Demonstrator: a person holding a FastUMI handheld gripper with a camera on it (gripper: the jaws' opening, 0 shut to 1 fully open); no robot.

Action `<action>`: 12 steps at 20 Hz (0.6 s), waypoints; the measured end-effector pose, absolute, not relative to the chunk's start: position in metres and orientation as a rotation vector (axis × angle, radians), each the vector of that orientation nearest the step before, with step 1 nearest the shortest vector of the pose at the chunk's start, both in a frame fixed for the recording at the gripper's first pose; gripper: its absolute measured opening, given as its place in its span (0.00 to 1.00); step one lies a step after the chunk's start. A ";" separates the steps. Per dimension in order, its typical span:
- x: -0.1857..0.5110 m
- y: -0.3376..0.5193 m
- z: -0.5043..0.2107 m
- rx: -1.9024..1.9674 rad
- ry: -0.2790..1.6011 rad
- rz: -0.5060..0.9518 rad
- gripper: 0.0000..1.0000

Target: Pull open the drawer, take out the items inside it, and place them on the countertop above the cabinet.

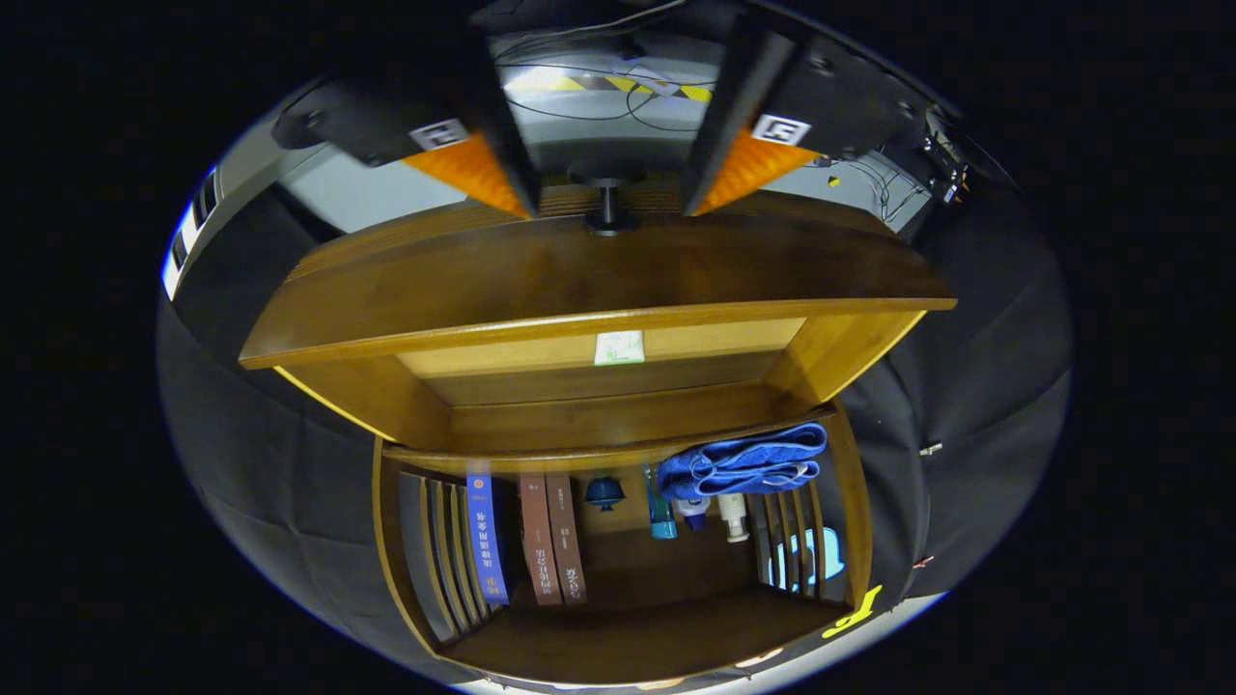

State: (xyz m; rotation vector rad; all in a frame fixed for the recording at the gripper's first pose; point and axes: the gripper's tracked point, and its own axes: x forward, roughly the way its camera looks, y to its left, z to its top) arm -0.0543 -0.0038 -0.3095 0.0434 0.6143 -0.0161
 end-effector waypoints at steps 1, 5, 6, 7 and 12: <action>-0.057 -0.002 -0.302 0.035 0.616 -0.012 1.00; -0.043 0.017 -0.245 0.062 0.559 0.040 1.00; -0.032 0.018 -0.230 0.056 0.551 0.054 1.00; -0.017 0.019 -0.218 0.058 0.545 0.064 1.00; 0.070 0.014 -0.208 0.059 0.637 0.054 0.99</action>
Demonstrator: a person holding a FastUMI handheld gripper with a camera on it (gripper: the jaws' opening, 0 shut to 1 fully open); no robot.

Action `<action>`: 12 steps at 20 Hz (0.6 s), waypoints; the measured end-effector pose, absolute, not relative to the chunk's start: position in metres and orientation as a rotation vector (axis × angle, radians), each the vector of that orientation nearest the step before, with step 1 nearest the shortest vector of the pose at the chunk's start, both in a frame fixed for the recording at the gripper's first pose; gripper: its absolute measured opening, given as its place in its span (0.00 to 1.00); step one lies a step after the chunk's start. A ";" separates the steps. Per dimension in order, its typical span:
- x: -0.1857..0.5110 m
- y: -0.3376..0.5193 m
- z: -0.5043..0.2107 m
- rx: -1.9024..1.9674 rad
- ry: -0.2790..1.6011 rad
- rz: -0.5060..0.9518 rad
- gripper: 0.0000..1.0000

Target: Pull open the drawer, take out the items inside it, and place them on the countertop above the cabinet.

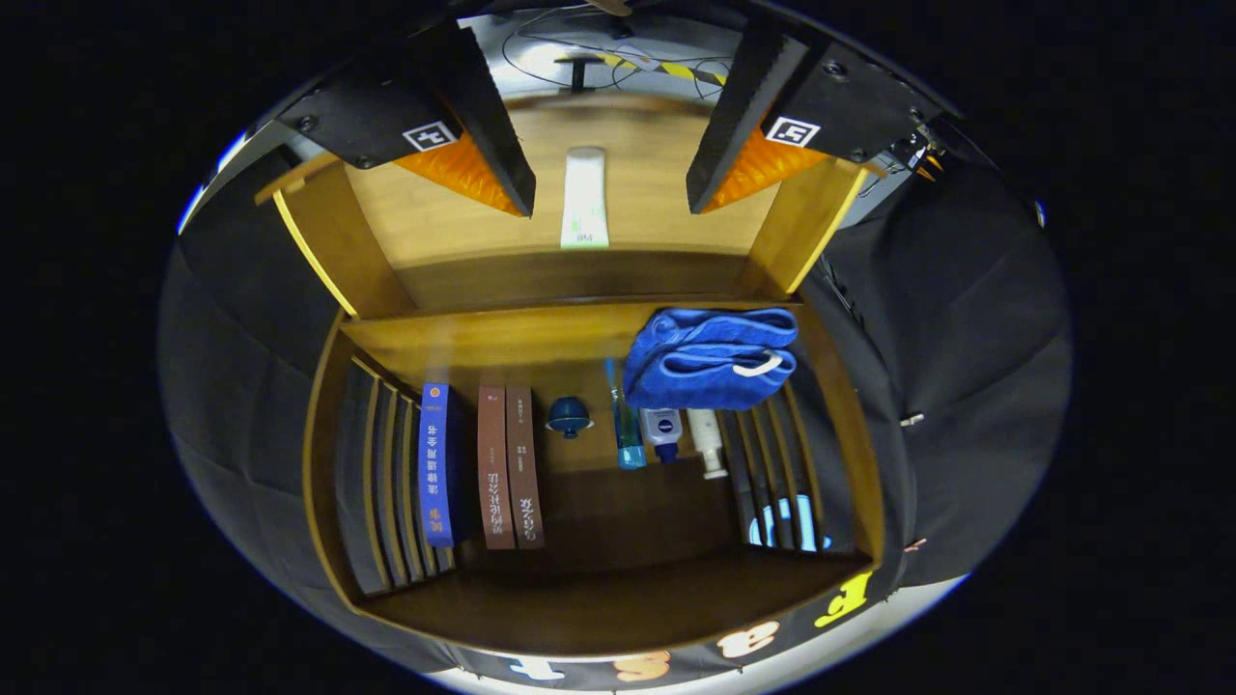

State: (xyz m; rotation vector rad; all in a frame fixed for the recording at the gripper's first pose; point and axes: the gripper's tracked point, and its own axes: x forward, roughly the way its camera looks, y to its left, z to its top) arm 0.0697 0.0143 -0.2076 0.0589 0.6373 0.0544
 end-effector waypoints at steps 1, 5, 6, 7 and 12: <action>0.081 0.015 -0.218 0.057 0.693 0.057 1.00; 0.103 0.014 -0.269 0.032 0.914 0.049 1.00; 0.105 0.012 -0.283 0.009 0.967 0.047 1.00; 0.106 0.011 -0.295 -0.008 1.012 0.048 1.00; 0.103 0.007 -0.340 0.004 1.190 0.011 1.00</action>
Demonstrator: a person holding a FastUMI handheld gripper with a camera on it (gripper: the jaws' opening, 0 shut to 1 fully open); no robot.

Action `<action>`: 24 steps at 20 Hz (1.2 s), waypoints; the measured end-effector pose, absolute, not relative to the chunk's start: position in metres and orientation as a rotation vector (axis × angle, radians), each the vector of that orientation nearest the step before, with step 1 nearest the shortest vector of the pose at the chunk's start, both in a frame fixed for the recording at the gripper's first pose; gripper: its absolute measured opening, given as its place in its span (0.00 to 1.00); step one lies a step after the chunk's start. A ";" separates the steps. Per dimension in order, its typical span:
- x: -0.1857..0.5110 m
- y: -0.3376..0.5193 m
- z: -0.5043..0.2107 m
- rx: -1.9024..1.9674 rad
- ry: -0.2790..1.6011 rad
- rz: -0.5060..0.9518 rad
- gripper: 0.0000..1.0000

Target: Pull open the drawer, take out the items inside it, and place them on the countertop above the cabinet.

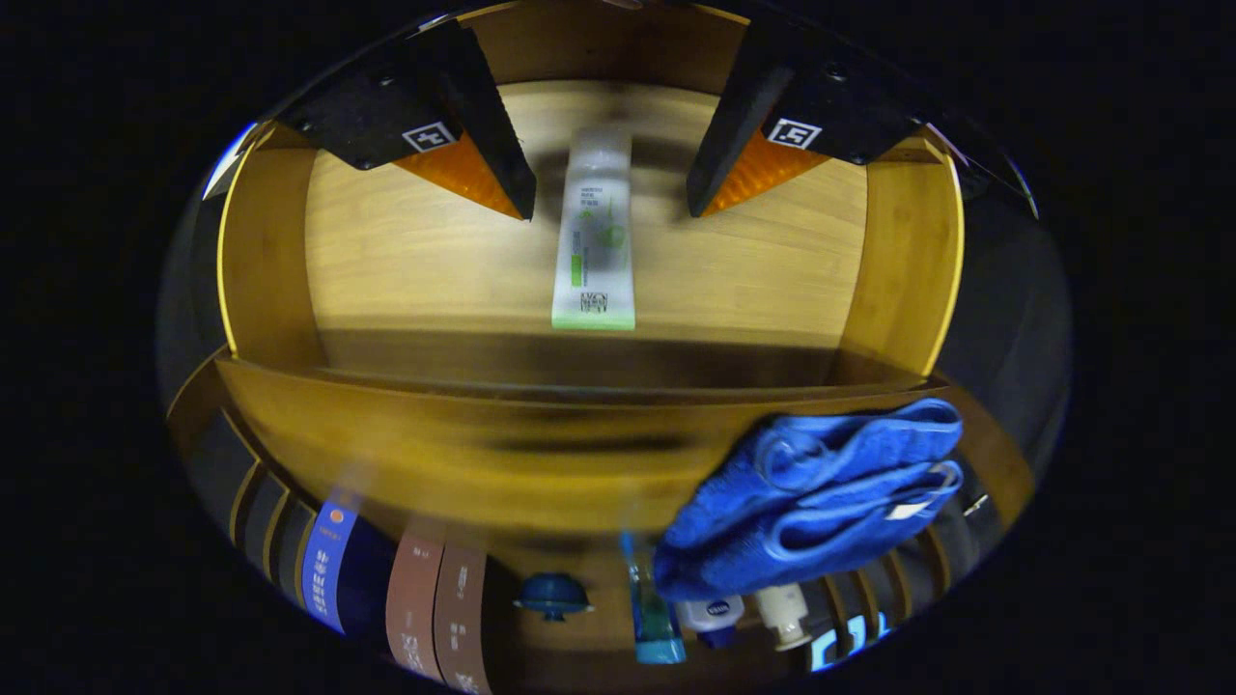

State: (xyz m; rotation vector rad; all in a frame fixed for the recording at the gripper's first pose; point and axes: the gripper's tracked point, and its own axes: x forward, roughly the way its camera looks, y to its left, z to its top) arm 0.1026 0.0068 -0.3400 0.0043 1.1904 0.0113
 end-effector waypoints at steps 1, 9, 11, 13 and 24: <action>0.102 0.004 -0.345 0.008 1.210 -0.003 1.00; 0.096 0.003 -0.356 -0.042 1.294 -0.030 0.99; 0.095 -0.002 -0.359 -0.044 1.326 -0.036 0.89; 0.096 -0.007 -0.358 -0.058 1.318 -0.040 0.79; 0.096 -0.002 -0.352 0.005 1.240 0.003 0.47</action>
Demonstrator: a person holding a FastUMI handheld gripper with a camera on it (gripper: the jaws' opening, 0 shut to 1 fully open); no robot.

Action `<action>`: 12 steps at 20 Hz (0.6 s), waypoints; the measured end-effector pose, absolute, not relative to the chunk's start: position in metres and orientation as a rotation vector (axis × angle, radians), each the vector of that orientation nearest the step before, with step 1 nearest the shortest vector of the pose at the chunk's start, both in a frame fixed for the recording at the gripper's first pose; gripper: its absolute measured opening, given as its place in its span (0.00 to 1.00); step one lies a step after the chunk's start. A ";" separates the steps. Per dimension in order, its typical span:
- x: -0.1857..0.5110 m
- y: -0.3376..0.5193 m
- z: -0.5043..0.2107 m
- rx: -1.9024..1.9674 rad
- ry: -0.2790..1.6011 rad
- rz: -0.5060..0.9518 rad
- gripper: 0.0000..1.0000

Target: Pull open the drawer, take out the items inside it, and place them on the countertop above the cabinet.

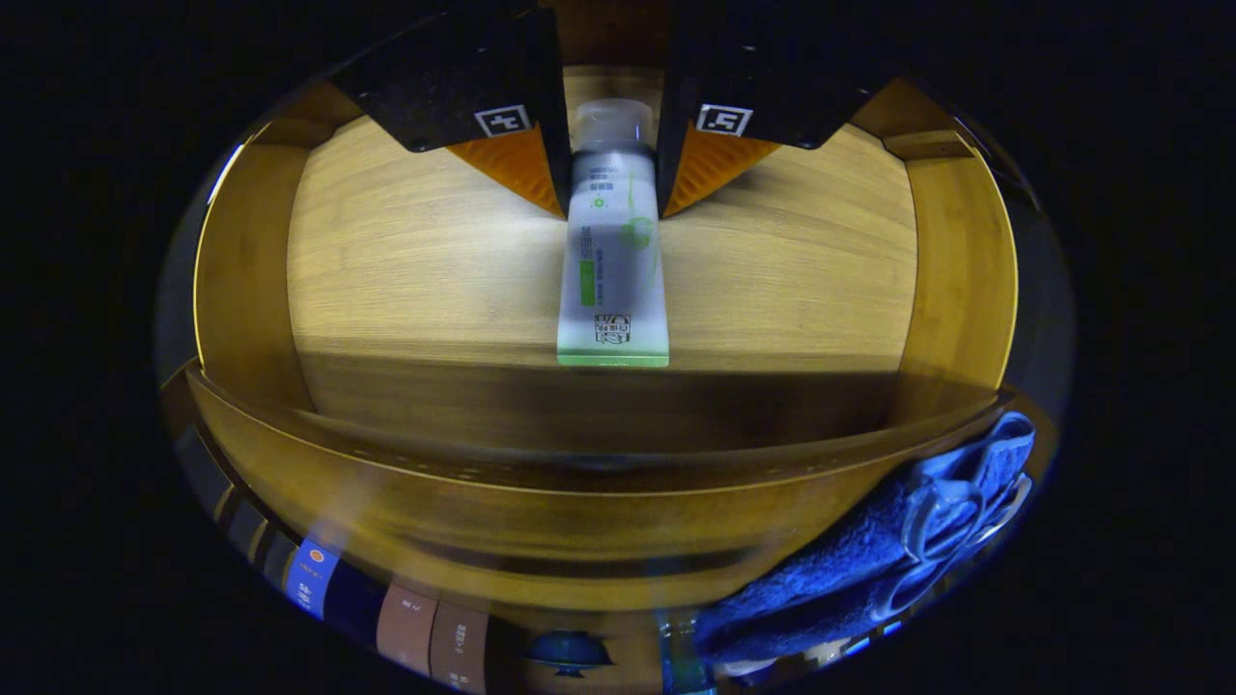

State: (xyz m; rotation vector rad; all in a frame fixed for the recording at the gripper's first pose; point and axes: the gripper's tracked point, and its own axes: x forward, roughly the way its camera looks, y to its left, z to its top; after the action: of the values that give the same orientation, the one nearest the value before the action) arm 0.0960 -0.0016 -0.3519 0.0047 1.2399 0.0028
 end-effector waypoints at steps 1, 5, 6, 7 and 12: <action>0.095 0.000 -0.346 0.019 1.219 0.013 0.47; 0.090 -0.001 -0.306 0.025 1.098 0.034 0.47; 0.088 -0.001 -0.297 0.022 1.076 0.042 0.47; 0.083 -0.001 -0.287 0.021 1.057 0.048 0.47; 0.073 0.003 -0.226 0.043 0.936 0.092 0.47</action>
State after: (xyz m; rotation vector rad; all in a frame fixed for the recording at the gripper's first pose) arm 0.0734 0.0027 -0.2261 0.0429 0.9361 0.0916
